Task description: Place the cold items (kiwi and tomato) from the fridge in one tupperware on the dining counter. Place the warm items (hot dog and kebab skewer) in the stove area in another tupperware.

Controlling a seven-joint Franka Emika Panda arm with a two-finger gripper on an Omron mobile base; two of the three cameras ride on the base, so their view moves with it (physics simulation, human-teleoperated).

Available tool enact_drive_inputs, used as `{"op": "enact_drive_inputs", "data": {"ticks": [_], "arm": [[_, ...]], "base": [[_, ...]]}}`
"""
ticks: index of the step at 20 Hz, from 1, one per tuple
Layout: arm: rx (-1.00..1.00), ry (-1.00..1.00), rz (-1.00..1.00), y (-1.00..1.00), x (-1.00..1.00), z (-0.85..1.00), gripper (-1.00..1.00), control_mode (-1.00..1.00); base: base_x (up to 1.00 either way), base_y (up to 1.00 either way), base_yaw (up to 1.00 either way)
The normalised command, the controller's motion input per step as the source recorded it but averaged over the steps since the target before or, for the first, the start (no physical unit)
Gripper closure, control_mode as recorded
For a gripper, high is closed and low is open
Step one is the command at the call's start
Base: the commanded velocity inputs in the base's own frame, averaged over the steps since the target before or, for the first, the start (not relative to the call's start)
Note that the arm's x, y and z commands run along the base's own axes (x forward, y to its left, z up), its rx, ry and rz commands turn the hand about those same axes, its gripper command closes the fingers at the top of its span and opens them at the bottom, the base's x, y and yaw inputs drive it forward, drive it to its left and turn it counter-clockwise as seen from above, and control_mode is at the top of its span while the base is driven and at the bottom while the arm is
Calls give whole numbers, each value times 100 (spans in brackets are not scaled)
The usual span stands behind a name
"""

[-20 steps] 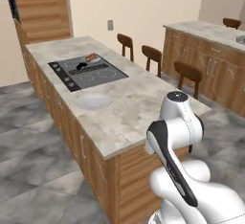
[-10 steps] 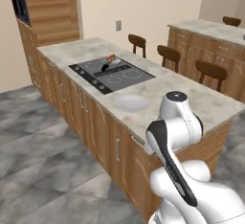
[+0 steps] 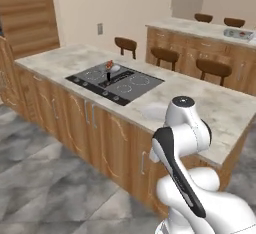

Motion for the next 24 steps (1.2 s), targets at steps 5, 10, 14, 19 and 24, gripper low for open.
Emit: {"op": "enact_drive_inputs", "data": {"ticks": [5,10,14,19,24], "arm": [[0,0,0,0,0,0,-100,100],[0,0,0,0,0,0,-100,100],[0,0,0,0,0,0,-100,100],[0,0,0,0,0,0,-100,100],[0,0,0,0,0,0,-100,100]], "base": [[25,100,-47],[29,97,-51],[35,99,-50],[42,100,-48],[46,100,-49]]}}
